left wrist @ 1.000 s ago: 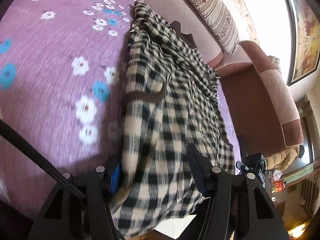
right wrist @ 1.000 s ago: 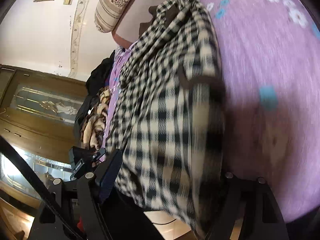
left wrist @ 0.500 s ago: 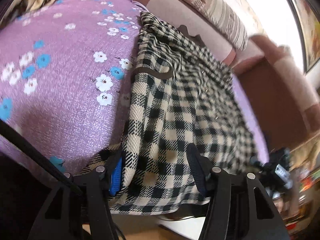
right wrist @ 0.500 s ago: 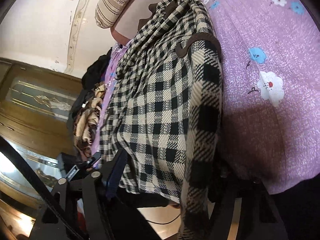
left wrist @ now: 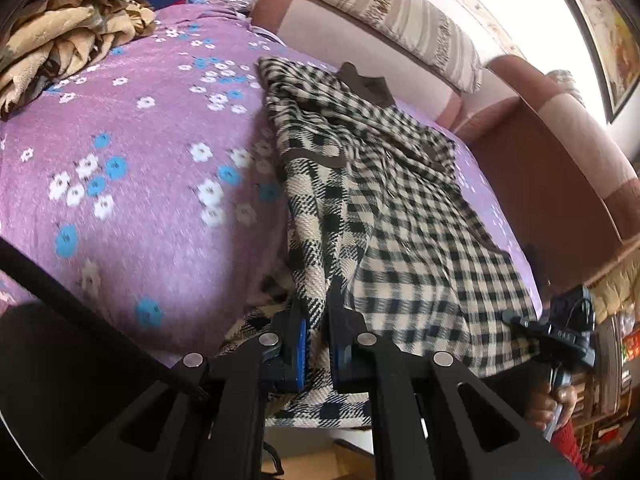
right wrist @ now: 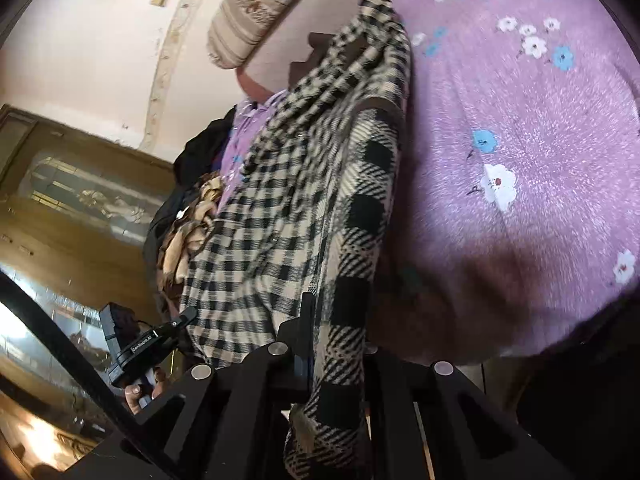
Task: Fold large clothes
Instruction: 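Grasp the coat hem with both grippers and fold it toward the collar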
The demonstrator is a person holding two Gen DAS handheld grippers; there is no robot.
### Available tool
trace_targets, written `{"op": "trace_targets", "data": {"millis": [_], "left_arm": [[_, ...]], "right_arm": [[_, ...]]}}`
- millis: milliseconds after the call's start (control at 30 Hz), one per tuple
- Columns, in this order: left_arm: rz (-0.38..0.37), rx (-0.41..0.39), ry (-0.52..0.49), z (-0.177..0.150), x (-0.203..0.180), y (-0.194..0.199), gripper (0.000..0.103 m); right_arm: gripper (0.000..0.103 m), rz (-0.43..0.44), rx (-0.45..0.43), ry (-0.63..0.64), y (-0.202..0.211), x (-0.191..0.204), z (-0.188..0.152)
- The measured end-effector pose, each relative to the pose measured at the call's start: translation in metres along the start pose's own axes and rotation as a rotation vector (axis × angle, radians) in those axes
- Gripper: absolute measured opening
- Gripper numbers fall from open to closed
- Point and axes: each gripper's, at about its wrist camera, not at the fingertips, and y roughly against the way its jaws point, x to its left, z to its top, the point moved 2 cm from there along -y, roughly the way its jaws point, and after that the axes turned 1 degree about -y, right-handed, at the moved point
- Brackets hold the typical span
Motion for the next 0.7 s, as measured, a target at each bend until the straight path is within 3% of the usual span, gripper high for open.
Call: {"op": "trace_targets", "data": {"millis": [167, 300, 500, 700], "left_arm": [[-0.005, 0.018, -0.024, 0.014, -0.009, -0.007, 0.008], [-0.020, -0.005, -0.053, 0.054, -0.018, -0.005, 0.008], [0.029, -0.070, -0.030, 0.170, -0.025, -0.040, 0.008], [0.093, -0.033, 0.068, 0.289, -0.011, -0.136, 0.009]], "right_arm": [[0.007, -0.005, 0.026, 0.059, -0.011, 0.019, 0.010], [0.007, -0.011, 0.019, 0.131, -0.010, 0.040, 0.042], [0.007, -0.078, -0.060, 0.208, -0.023, 0.064, 0.142], [0.008, -0.132, -0.160, 0.108, -0.059, 0.042, 0.257]]}}
